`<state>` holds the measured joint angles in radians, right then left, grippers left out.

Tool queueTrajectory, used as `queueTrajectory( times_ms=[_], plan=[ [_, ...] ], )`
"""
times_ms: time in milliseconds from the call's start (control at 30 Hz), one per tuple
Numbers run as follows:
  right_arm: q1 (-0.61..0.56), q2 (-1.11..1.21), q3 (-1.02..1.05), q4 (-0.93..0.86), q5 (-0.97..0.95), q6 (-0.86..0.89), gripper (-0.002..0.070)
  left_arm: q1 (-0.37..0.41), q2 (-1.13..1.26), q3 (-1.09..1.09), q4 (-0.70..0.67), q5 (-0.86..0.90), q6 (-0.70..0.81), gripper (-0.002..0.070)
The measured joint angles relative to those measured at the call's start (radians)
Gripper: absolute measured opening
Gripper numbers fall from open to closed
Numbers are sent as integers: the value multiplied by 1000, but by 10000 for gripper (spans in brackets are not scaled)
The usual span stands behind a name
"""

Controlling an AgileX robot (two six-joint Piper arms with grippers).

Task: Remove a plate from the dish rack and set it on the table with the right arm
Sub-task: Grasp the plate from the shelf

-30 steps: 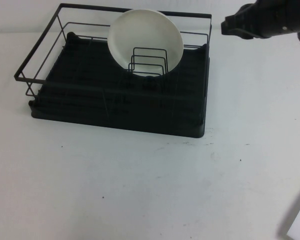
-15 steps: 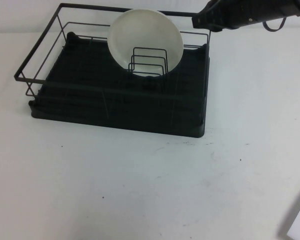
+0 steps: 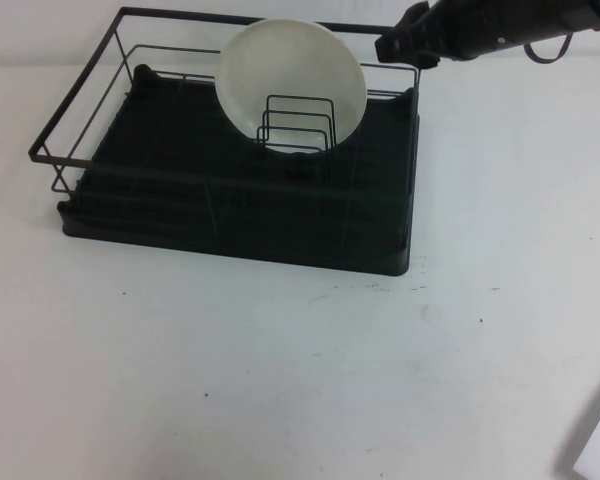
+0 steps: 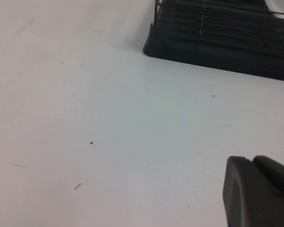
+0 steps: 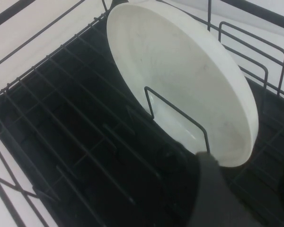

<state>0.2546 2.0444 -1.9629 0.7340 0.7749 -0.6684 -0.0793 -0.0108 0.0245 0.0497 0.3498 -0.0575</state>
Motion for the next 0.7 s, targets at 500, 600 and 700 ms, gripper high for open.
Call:
queueTrajectory(
  times_ms=[500, 600, 700],
  plan=[
    [106, 12, 0, 70, -174, -357, 389, 0, 0, 0, 0, 0, 0, -6],
    [118, 27, 0, 80, -239, -404, 389, 0, 0, 0, 0, 0, 0, -6],
    [120, 64, 0, 81, -283, -418, 389, 0, 0, 0, 0, 0, 0, -6]
  ],
)
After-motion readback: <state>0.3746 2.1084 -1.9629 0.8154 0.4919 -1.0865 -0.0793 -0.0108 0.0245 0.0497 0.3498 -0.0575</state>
